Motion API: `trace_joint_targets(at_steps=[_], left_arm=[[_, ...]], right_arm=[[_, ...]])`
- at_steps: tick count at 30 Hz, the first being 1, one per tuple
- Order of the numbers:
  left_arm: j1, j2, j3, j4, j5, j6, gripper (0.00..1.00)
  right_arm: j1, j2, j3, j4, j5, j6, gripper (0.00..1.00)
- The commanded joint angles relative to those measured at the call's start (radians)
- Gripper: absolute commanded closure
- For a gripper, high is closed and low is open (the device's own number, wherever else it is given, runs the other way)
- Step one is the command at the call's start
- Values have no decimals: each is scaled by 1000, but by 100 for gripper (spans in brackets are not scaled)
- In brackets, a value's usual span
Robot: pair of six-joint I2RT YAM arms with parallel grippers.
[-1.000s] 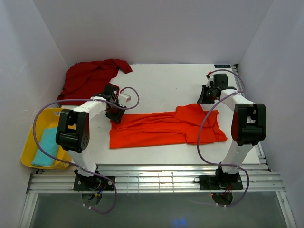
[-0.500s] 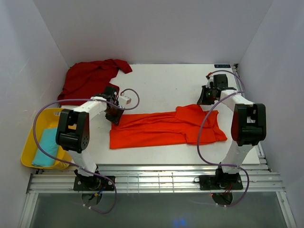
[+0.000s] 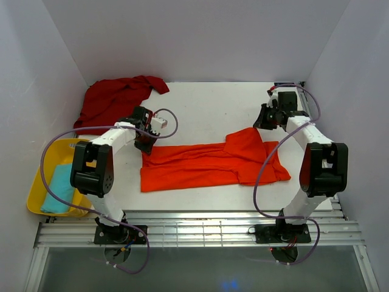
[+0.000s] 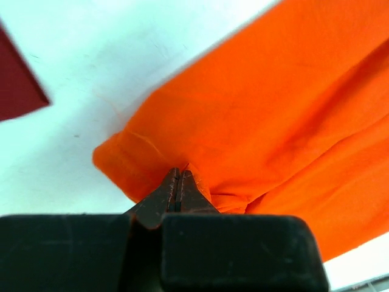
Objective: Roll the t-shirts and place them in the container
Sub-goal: Fold the T-shirt at the center of the board.
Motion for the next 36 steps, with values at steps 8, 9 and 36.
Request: trace_joint_targets(at_steps=[8,9,36], left_arm=[[-1,-168,-30,145,-32,-58,100],[-1,-174,-44,148,-30,-51,100],[5,-3,151,307,-133,-101,100]], right_arm=[[-24,-244,-192,14,-41,70,92],[-24,-287,-251,12,-42,73,92],[-107,-94,127,112,-79,156,92]])
